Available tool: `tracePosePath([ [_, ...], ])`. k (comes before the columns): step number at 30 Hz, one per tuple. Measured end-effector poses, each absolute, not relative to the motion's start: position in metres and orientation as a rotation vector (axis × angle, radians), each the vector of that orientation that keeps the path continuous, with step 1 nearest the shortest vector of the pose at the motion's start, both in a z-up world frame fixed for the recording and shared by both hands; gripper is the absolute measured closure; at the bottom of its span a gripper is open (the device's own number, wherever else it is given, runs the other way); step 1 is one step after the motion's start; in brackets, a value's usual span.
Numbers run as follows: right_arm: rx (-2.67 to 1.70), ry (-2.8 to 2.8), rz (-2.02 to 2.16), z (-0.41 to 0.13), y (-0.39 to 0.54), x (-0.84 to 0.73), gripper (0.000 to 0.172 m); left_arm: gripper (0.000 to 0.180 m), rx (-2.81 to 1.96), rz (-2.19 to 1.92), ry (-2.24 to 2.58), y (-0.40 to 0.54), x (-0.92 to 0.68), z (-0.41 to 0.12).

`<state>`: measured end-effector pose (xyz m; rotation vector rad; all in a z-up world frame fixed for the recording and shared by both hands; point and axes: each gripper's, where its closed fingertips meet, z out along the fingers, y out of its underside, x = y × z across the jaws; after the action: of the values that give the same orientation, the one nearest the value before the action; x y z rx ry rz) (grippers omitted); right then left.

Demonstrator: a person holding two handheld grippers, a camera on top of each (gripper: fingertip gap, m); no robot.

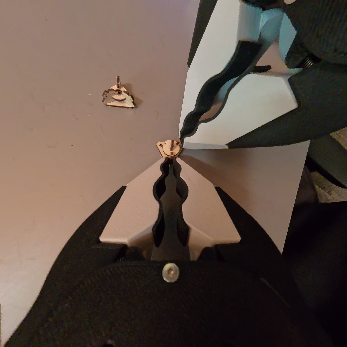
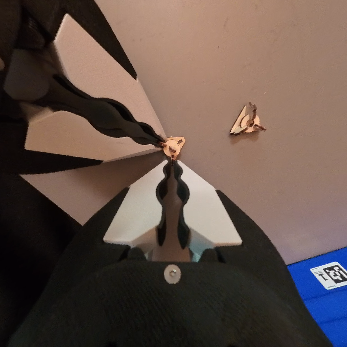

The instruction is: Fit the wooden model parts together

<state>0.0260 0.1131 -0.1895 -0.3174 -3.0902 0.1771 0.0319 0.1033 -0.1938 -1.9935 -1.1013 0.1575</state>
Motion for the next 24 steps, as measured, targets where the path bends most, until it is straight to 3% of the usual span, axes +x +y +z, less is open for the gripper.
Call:
tracePosePath([
  [17,-0.259,-3.126,0.154,-0.192,0.115,0.027,0.171,0.178,-1.921,0.024,-1.134,0.103,0.035,-0.193],
  [20,-0.273,-3.136,0.247,-0.19,0.112,0.028,0.157,0.179,-1.874,-0.051,-1.15,0.101,0.036,-0.192],
  [24,-0.237,-3.097,0.389,-0.18,0.105,0.025,0.155,0.18,-1.817,-0.055,-1.151,0.092,0.033,-0.186],
])
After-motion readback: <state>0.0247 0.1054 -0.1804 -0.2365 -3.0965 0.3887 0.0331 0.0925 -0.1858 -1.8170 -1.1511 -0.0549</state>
